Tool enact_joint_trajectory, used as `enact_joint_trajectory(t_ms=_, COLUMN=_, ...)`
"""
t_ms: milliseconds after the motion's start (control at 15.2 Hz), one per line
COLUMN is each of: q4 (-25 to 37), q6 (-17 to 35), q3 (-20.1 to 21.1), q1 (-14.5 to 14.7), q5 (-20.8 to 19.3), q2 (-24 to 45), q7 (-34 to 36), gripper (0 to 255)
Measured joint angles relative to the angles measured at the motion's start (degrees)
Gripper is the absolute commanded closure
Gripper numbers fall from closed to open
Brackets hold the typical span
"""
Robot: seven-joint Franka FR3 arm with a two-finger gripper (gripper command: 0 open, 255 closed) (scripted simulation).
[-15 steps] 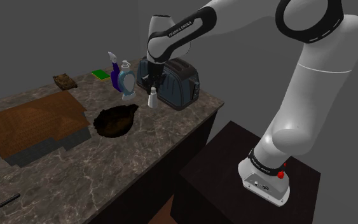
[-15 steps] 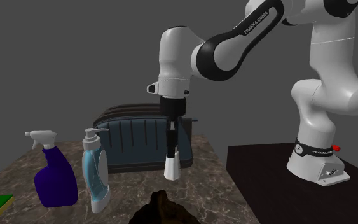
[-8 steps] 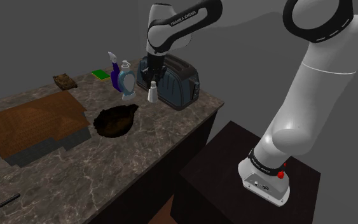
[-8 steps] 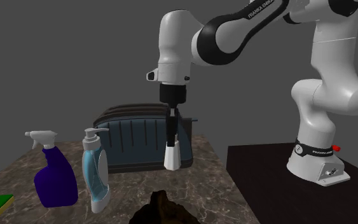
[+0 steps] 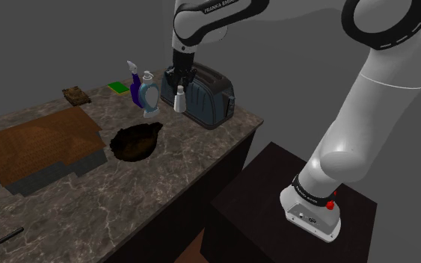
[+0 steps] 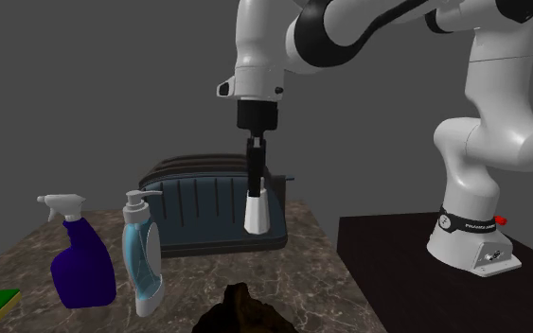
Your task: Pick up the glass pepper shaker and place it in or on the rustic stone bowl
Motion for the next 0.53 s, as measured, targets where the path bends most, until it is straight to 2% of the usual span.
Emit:
enact_joint_trajectory(t_ms=264, q4=1.79, q6=-2.31, q3=0.21, q1=0.27, q5=-0.14, q2=-0.56, q7=0.74, gripper=255)
enact_joint_trajectory(t_ms=528, q4=6.53, q6=-4.12, q3=2.06, q1=2.7, q5=-1.06, q2=2.06, q7=5.46, gripper=255)
